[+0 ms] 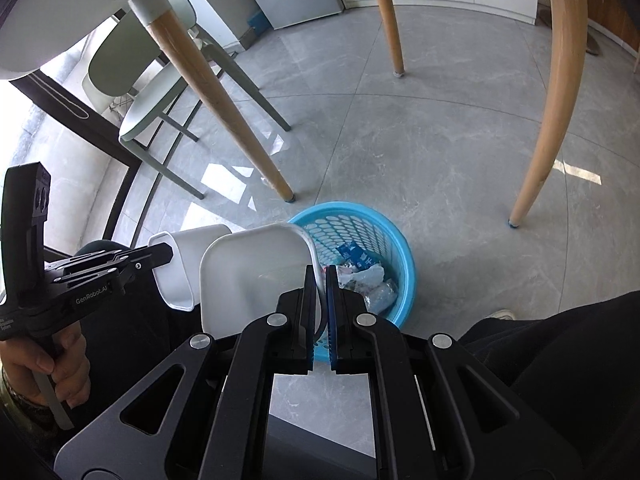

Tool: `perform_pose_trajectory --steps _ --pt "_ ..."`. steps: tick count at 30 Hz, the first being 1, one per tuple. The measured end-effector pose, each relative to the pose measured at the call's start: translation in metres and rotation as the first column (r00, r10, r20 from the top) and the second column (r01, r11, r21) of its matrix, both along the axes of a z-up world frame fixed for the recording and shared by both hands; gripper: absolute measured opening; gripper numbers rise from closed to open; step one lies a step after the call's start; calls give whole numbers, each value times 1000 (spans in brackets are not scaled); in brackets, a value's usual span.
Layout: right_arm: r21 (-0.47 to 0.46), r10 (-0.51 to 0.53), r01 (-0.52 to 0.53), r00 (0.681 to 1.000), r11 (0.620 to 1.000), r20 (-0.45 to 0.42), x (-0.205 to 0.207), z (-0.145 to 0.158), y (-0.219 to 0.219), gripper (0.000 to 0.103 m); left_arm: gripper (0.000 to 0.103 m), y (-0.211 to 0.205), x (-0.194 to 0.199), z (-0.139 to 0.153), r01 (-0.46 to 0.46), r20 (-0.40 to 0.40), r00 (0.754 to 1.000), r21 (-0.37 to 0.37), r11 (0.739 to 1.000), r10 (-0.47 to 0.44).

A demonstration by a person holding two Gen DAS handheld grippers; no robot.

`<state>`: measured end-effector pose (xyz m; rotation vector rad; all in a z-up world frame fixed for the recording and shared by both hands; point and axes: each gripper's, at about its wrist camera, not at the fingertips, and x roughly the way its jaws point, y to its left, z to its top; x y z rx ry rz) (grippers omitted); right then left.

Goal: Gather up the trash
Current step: 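Lower the white container and cup over the blue wastebasket with both tools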

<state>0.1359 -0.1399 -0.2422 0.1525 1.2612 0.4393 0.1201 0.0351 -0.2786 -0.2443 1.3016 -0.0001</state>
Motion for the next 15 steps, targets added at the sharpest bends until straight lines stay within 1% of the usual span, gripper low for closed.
perform_pose_trajectory --steps 4,10,12,13,14,15 --pt "-3 -5 5 1000 1000 -24 5 -9 3 5 3 2 6 -5 -7 -18 1000 -10 1000 7" --pt "1 10 -10 999 1000 -43 12 -15 7 5 4 2 12 -12 -11 -41 999 12 1000 11" --pt "6 17 -17 999 1000 -47 14 -16 10 8 5 1 14 -10 -11 -34 999 13 1000 12" --pt "6 19 -19 999 1000 -48 14 -17 11 11 13 1 15 -11 -12 -33 999 11 1000 12" --pt "9 21 -21 998 1000 -54 14 -18 12 16 25 1 15 -11 -11 -35 999 3 1000 11" --pt "11 19 -18 998 1000 -59 14 -19 12 28 27 2 15 -11 -12 -32 999 -5 1000 12"
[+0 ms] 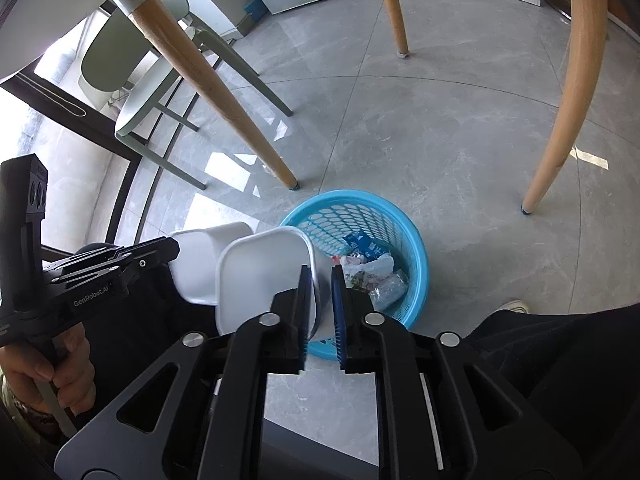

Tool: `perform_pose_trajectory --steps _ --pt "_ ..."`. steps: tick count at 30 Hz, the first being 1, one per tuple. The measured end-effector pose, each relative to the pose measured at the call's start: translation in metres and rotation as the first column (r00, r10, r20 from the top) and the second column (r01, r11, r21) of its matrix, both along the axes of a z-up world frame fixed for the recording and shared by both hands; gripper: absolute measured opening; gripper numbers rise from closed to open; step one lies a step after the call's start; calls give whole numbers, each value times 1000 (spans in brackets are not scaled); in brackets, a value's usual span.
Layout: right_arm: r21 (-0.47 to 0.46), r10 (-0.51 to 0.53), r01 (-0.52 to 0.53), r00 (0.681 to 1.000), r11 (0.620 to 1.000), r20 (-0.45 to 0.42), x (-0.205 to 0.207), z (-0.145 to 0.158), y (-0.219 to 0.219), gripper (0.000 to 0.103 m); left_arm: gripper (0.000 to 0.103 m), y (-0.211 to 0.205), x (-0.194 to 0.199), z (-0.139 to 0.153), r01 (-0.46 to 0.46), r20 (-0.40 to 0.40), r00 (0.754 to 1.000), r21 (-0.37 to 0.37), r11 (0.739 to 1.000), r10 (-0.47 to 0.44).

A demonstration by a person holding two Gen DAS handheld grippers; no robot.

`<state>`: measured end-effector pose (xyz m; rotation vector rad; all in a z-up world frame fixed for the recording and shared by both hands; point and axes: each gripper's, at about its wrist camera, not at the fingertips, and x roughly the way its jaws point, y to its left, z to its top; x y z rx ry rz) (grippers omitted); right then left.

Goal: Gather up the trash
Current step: 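Lower the white container and cup over the blue wastebasket with both tools, then open both tools to drop the container and cup into the wastebasket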

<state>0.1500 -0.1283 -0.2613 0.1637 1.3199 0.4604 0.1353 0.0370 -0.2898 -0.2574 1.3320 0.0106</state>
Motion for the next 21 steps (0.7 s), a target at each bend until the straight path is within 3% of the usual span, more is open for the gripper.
perform_pose_trajectory --steps 1,16,21 --pt "0 -5 5 1000 1000 -5 0 -1 -1 37 27 1 0 0 -4 1 1000 0 1000 4" --pt "-17 -12 13 1000 1000 15 -10 8 -3 37 30 0 -10 15 5 32 999 25 1000 -6" --pt "-21 -8 9 998 1000 54 -19 22 -7 44 34 -3 -20 25 18 54 998 52 999 -20"
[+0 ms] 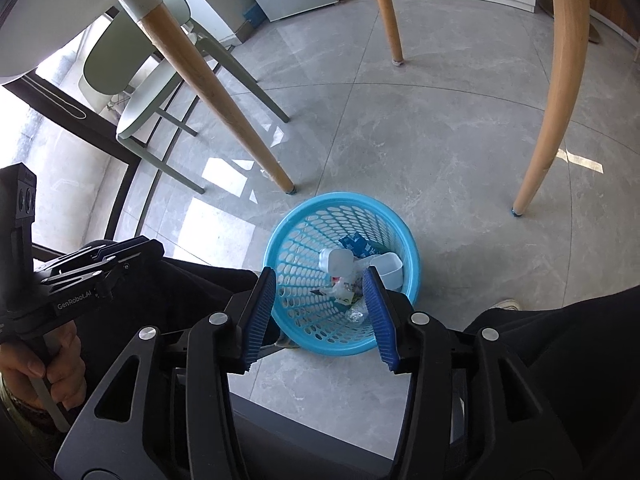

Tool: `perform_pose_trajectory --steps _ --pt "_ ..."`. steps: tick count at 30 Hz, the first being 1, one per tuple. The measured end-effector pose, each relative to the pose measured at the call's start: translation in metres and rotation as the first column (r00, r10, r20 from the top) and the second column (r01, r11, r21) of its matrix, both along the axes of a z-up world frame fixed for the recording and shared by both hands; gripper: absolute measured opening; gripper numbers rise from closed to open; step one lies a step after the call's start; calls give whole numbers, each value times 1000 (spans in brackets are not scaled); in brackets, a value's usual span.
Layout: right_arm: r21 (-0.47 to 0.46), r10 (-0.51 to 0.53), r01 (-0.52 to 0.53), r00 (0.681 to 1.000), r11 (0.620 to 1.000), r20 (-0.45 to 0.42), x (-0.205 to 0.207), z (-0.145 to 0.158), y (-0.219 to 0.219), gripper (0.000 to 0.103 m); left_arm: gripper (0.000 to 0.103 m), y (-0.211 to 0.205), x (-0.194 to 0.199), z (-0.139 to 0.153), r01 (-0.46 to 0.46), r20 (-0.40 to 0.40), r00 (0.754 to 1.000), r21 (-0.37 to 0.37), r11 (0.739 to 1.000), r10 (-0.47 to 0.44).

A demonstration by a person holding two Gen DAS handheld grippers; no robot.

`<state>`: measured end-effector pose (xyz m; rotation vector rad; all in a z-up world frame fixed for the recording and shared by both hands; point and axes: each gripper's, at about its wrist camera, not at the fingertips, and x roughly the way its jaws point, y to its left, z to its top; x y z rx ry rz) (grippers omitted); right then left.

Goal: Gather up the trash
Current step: 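Open both tools to drop the container and cup into the wastebasket, then raise both open tools from the wastebasket toward the sponge and HP box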

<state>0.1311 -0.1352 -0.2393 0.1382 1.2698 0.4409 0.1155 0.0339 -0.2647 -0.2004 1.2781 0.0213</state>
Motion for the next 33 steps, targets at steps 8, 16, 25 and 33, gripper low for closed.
perform_pose_trajectory --steps 8,16,25,33 --pt "-2 9 -9 998 1000 59 -16 24 -11 50 46 -1 -15 24 6 51 999 14 1000 -6" --pt "-22 27 -24 989 999 144 -40 56 -20 59 60 -4 -31 63 23 140 990 18 1000 -25" --pt "-1 15 -16 966 1000 258 -55 106 -39 69 71 -17 -44 109 57 242 968 37 998 -65" --pt "15 29 -38 928 999 371 -74 157 -41 79 83 -17 -52 141 67 318 944 67 996 -85"
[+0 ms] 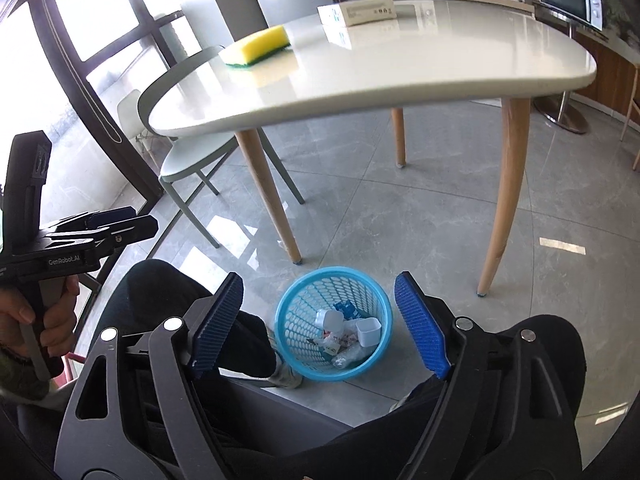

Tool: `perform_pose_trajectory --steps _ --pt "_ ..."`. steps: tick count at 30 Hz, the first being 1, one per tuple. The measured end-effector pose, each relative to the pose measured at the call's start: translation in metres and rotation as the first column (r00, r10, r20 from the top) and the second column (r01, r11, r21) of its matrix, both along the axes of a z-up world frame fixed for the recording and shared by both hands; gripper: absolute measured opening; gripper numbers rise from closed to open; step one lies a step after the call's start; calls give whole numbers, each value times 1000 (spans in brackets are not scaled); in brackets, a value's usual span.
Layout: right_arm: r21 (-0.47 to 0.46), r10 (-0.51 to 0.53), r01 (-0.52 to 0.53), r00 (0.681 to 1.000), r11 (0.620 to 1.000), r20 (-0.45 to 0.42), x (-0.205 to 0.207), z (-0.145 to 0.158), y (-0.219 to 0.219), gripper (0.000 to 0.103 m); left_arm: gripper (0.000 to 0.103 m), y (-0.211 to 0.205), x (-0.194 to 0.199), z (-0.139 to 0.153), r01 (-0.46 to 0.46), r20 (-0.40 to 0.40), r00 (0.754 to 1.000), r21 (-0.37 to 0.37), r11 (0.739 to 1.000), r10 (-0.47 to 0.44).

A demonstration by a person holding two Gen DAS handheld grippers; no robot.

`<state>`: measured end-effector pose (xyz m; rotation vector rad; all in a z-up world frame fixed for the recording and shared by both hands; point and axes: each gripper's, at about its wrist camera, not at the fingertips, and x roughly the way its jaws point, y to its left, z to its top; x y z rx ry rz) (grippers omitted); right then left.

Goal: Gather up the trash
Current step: 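Raise both open tools from the wastebasket toward the sponge and HP box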

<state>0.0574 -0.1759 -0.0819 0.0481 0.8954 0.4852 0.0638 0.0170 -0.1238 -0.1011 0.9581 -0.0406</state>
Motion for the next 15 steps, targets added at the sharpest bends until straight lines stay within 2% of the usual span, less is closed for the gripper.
perform_pose_trajectory --steps 6,8,15 --pt "8 12 -13 996 1000 89 -5 38 0 87 90 -3 -3 27 23 61 998 24 999 -25" --pt "10 14 -16 993 1000 118 -2 51 -1 90 96 -4 -2 37 15 81 997 38 999 -18" --pt "5 0 -1 979 1000 203 15 90 -10 94 97 -11 12 63 64 140 987 77 995 -74"
